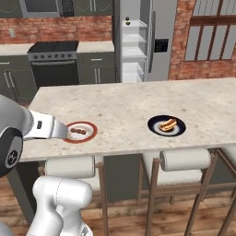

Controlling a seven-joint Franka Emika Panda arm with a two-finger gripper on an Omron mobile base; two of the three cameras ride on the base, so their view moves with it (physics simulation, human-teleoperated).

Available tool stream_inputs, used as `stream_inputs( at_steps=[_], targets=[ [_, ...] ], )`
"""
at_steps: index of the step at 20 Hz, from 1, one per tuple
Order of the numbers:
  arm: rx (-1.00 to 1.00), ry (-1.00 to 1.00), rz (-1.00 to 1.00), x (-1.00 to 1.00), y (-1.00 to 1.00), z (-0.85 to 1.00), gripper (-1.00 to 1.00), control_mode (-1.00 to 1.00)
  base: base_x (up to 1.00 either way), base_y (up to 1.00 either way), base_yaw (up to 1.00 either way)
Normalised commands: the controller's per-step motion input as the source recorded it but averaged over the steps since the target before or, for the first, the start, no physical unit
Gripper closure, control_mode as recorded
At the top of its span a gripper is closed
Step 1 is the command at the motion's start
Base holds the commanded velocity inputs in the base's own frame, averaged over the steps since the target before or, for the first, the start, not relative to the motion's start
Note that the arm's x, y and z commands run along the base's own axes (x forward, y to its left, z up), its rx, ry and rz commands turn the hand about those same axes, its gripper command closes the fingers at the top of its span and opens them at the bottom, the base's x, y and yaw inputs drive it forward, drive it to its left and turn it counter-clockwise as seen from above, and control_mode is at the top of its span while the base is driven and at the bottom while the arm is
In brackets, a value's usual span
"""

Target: Pick up the apple and kiwi from the fridge and place one fruit on each plate on the dining counter.

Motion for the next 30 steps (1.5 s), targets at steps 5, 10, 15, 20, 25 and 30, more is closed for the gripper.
stream_inputs(
  at_steps=[5, 10, 15, 20, 25, 30],
  targets=[
    [0.00, 0.00, 0.00, 0.00, 0.00, 0.00, 1.00, 1.00, 0.58, 0.00, 0.11],
    [0.00, 0.00, 0.00, 0.00, 0.00, 0.00, 1.00, 1.00, 0.04, 0.00, 0.00],
    [0.00, 0.36, 0.00, 0.84, 0.11, 0.00, 1.00, -1.00, 0.00, 0.00, 0.00],
    [0.00, 0.42, 0.00, 1.00, 0.29, -0.53, 1.00, -1.00, 0.00, 0.00, 0.00],
    [0.00, 0.13, 0.00, 1.00, 0.36, -1.00, 1.00, -1.00, 0.00, 0.00, 0.00],
    [0.00, 0.00, 0.00, 1.00, 0.33, -0.97, 1.00, -1.00, 0.00, 0.00, 0.00]
  ],
)
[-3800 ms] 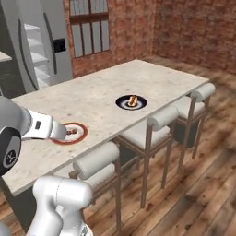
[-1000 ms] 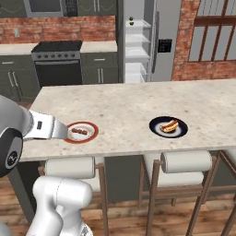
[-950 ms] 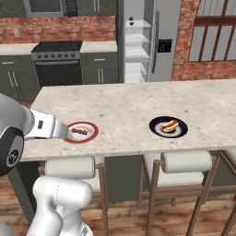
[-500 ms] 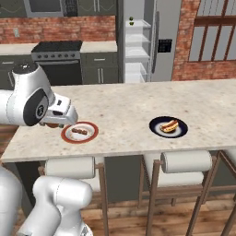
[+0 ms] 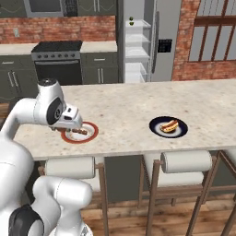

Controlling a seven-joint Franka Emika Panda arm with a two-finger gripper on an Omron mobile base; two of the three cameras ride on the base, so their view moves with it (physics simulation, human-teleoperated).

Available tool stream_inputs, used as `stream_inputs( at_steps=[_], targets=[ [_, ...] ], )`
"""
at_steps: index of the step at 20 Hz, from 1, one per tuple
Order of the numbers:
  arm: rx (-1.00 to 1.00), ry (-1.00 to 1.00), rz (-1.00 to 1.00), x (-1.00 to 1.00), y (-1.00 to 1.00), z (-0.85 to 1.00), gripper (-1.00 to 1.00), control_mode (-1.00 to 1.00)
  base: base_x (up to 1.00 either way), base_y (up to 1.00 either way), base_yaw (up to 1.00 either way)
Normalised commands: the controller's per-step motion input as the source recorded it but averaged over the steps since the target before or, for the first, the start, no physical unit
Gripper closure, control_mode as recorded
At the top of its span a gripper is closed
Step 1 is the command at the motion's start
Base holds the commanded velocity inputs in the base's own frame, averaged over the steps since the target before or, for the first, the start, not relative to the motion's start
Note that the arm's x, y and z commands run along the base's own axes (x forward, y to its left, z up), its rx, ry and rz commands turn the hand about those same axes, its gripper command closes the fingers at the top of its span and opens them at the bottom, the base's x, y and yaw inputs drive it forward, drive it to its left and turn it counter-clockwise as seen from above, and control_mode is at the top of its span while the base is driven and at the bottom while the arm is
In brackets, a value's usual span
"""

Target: Pick up the apple and kiwi from the fridge and place one fruit on each plate on the dining counter.

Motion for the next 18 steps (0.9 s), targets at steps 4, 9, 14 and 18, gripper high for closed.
stream_inputs(
  at_steps=[4, 9, 14, 18],
  targets=[
    [0.03, 0.00, 0.00, 1.00, 0.13, -0.64, 1.00, -1.00, 0.00, 0.00, 0.00],
    [0.03, 0.02, 0.00, 0.95, 0.10, -0.42, 1.00, -1.00, 0.00, 0.00, 0.00],
    [0.00, 0.01, 0.00, 0.71, 0.19, -0.05, 1.00, -1.00, 0.00, 0.00, 0.00],
    [0.00, 0.00, 0.00, 0.03, 0.16, -0.01, 1.00, -1.00, 0.00, 0.00, 0.00]
  ],
)
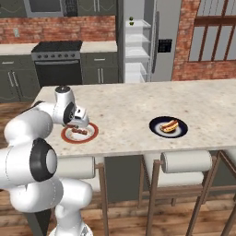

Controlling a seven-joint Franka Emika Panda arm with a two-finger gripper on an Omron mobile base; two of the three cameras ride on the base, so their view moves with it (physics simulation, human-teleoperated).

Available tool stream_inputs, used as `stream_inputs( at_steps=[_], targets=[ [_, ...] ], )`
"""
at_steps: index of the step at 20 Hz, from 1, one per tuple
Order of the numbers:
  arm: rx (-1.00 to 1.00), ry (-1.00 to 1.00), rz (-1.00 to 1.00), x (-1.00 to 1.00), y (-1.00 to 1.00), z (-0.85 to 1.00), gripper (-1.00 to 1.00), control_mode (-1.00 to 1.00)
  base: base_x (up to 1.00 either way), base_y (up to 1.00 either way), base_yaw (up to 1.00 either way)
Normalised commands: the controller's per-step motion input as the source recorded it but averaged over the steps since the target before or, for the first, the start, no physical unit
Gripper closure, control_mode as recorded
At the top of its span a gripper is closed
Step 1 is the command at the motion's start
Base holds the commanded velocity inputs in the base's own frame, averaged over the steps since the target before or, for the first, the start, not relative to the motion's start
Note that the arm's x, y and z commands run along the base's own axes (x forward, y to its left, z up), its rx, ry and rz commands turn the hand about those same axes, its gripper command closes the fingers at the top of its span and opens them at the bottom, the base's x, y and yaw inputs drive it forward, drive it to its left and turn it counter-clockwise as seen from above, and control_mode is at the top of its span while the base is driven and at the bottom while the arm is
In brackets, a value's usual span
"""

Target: Pick up the apple and kiwi from the fridge and place one fruit on each plate on the dining counter.

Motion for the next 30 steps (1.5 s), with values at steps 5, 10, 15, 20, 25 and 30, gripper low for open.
stream_inputs(
  at_steps=[5, 10, 15, 20, 25, 30],
  targets=[
    [-0.02, 0.01, 0.00, 0.00, 0.05, -0.59, 1.00, -1.00, 0.00, 0.00, 0.00],
    [-0.01, 0.08, 0.00, 0.00, 0.02, -0.66, 1.00, -1.00, 0.00, 0.00, 0.00],
    [0.00, 0.06, 0.00, 0.02, 0.00, -0.23, 1.00, -1.00, 0.00, 0.00, 0.00],
    [0.00, 0.02, 0.00, 0.05, 0.00, -0.03, 1.00, -1.00, 0.00, 0.00, 0.00],
    [0.00, 0.00, 0.00, 0.26, 0.07, -0.02, 1.00, -1.00, 0.00, 0.00, 0.00],
    [0.00, 0.00, 0.00, 0.33, 0.07, -0.12, 1.00, -1.00, 0.00, 0.00, 0.00]
  ],
)
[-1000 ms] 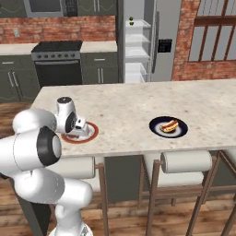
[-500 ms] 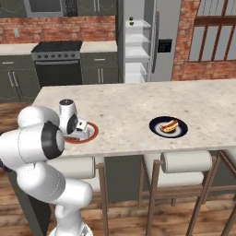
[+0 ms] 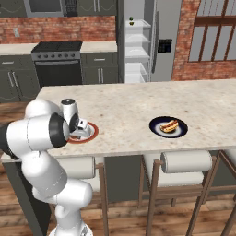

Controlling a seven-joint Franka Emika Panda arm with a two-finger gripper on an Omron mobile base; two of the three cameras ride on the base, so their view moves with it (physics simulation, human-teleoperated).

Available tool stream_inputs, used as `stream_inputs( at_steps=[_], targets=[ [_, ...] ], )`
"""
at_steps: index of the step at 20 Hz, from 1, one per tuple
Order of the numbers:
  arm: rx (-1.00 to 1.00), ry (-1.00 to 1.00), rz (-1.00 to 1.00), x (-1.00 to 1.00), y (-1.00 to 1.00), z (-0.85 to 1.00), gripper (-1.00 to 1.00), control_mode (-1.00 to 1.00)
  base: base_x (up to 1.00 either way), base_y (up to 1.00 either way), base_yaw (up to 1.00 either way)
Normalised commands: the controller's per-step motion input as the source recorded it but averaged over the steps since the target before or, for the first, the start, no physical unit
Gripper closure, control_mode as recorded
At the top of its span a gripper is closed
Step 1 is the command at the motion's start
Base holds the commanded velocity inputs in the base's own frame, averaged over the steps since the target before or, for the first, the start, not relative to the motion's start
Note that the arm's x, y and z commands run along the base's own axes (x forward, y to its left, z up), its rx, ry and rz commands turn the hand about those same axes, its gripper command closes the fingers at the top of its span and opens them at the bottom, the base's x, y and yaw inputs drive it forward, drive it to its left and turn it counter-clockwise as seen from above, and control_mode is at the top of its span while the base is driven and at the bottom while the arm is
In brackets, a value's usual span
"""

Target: Pick up the apple and kiwi from the fridge and place one fruit on each plate on the dining counter.

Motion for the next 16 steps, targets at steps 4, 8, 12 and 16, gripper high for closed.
stream_inputs(
  at_steps=[4, 8, 12, 16],
  targets=[
    [0.00, 0.00, 0.00, 0.19, 0.01, -0.26, 1.00, -1.00, 0.00, 0.00, 0.00],
    [0.00, 0.00, 0.00, 0.04, 0.00, -0.26, 1.00, -1.00, 0.00, 0.00, 0.00],
    [0.00, 0.00, 0.00, 0.00, 0.00, -0.02, 1.00, -1.00, 0.00, 0.00, 0.00],
    [0.00, 0.00, 0.00, 0.00, 0.00, 0.00, -1.00, -1.00, 0.00, 0.00, 0.00]
  ],
)
